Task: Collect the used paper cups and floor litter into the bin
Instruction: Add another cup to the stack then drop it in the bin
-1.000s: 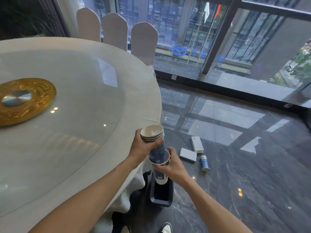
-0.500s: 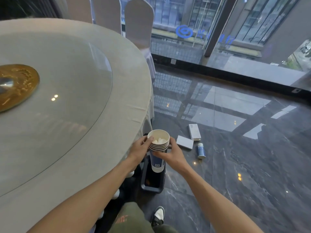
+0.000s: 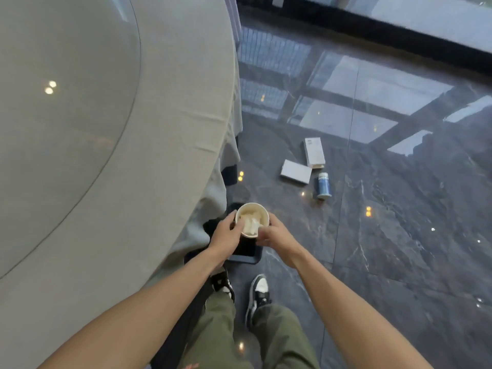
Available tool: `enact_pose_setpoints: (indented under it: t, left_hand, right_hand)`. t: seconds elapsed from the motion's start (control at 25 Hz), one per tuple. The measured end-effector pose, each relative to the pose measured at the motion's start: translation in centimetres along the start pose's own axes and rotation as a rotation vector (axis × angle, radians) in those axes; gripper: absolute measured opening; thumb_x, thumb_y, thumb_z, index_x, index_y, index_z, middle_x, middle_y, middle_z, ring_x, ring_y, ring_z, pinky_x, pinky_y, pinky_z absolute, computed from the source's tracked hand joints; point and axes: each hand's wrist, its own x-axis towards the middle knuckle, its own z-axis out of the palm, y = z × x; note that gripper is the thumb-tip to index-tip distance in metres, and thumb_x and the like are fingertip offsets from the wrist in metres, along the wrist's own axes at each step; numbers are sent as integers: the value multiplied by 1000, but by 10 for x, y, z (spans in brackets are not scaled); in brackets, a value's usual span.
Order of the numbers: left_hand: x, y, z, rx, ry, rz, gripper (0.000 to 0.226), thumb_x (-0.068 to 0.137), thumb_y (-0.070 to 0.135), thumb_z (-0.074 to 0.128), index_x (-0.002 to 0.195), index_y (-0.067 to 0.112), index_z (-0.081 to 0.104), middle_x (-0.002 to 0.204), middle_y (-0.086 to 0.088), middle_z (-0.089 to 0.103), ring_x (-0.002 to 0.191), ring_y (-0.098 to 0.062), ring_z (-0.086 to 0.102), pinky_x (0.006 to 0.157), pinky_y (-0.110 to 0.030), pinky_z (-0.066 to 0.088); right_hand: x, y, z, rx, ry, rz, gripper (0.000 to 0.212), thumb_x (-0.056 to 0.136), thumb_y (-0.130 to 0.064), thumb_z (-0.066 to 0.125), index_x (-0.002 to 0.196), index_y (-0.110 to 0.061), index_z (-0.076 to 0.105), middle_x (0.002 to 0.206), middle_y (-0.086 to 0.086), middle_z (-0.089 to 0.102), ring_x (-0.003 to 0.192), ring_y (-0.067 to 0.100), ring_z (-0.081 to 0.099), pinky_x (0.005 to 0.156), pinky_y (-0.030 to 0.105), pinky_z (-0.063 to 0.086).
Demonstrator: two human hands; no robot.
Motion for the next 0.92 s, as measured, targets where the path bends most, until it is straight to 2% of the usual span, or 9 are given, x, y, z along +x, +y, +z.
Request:
enact_pose_setpoints:
  t: [0.12,0.2,0.28,0.4,0.52,0.6,0.72,0.8,0.92]
  left_hand:
    - [33,-38,10,-1,-1,-134,50,107,23,55,156,19,50,147,-6,63,134,-24,60,115,-48,48]
    - [52,-64,16,23,7,-187,52,107,22,55,158,17,47,150,-5,60,133,-23,60,113,-47,50]
    - [74,-96,26,3,28,-253,49,107,20,54,156,17,50,147,-5,62,130,-25,63,111,-48,52]
    - [99,-134,42,-28,41,-340,38,107,16,53,145,18,60,130,-6,70,113,-25,71,99,-46,60]
    - [120,-153,56,-130,45,-405,32,110,26,51,136,13,64,122,-7,73,105,-22,76,87,-34,63]
    - [140,-160,66,-205,76,-422,34,110,31,52,135,11,64,124,-10,73,104,-25,78,90,-35,63]
    - [159,-164,72,-189,98,-438,36,110,26,49,136,6,63,124,-13,74,105,-24,77,91,-36,63]
    - [160,-170,74,-159,98,-471,35,110,23,48,135,4,64,122,-14,75,103,-24,78,90,-35,63]
    - [159,-184,77,-107,74,-560,37,110,22,46,135,1,64,116,-15,76,102,-27,77,96,-41,62]
  right_hand:
    - [42,34,9,34,74,113,31,102,-14,49,127,-19,66,115,8,73,90,16,69,75,29,60]
    - [67,62,18,5,174,153,24,106,-16,47,114,-17,69,105,8,74,73,7,67,57,19,56]
    - [98,95,26,-22,205,186,22,105,-14,48,115,-12,68,104,12,72,68,8,64,48,15,50]
    - [132,136,32,-8,210,237,25,104,-16,53,124,-5,63,108,18,72,74,21,67,54,26,55]
    - [160,159,33,57,246,269,30,105,-23,52,127,-7,64,112,16,73,97,33,73,83,50,62]
    - [180,166,31,142,290,260,27,105,-24,52,122,-11,68,112,13,75,101,30,73,83,47,64]
    - [193,167,29,196,314,216,29,104,-16,51,94,-31,74,93,7,77,79,12,74,61,28,63]
    - [193,169,30,177,296,252,35,104,-15,50,85,-35,72,89,6,77,78,13,74,62,31,65]
    - [194,181,32,144,225,369,29,103,-14,48,92,-25,72,102,12,76,96,30,75,77,45,66]
